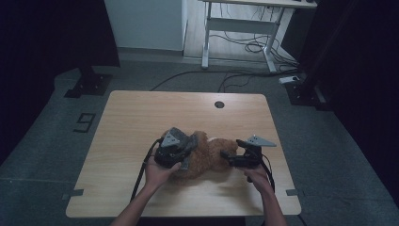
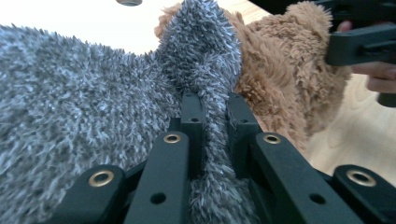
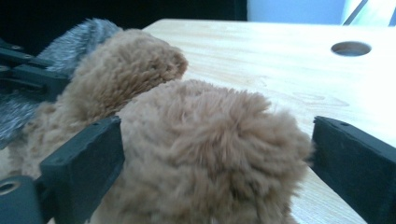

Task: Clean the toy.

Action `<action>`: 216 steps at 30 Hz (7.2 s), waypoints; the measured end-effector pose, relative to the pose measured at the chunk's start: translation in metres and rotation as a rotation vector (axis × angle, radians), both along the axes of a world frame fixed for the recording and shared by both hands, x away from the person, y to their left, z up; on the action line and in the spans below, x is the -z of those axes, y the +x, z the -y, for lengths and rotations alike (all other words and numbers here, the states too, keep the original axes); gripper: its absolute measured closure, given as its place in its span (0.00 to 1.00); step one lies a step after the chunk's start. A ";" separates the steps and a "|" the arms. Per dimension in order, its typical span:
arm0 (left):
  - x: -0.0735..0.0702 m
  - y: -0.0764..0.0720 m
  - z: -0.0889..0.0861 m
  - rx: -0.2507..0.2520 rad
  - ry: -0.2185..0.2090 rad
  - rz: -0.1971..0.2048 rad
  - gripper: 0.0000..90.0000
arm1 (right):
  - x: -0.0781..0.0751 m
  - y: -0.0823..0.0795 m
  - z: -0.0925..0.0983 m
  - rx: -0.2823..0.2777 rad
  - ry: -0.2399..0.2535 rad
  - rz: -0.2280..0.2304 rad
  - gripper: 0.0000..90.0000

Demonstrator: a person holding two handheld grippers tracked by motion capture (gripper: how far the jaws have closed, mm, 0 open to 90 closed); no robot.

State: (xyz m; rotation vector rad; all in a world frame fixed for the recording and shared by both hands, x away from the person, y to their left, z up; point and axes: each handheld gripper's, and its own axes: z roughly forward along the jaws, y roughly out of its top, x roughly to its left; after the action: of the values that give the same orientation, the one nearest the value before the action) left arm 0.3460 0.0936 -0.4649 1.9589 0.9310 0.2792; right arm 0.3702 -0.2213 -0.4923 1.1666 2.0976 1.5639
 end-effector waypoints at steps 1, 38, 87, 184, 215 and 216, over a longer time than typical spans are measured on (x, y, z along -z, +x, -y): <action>0.000 -0.003 -0.001 0.005 -0.005 0.000 0.89 | 0.000 0.001 -0.001 -0.002 -0.008 -0.007 0.02; -0.025 0.039 0.030 -0.031 0.006 0.068 0.87 | 0.049 0.017 -0.026 0.273 -0.100 -0.008 0.46; -0.017 0.034 0.067 0.019 0.035 -0.036 0.87 | 0.041 -0.031 0.013 0.063 -0.014 0.058 0.53; 0.034 0.018 -0.059 -0.105 -0.016 -0.219 0.87 | 0.056 -0.047 0.015 -0.084 -0.121 -0.013 0.57; -0.001 0.055 0.011 -0.048 -0.042 -0.109 0.87 | 0.033 -0.030 0.031 0.045 0.001 0.026 0.33; 0.001 0.054 0.010 -0.044 -0.041 -0.111 0.87 | 0.032 -0.029 0.030 0.051 0.005 0.028 0.33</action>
State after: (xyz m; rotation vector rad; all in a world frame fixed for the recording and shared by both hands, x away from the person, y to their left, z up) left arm 0.3997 0.0837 -0.4655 1.9338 1.0445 0.1765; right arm 0.3409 -0.2516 -0.5239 1.1829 2.0312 1.5553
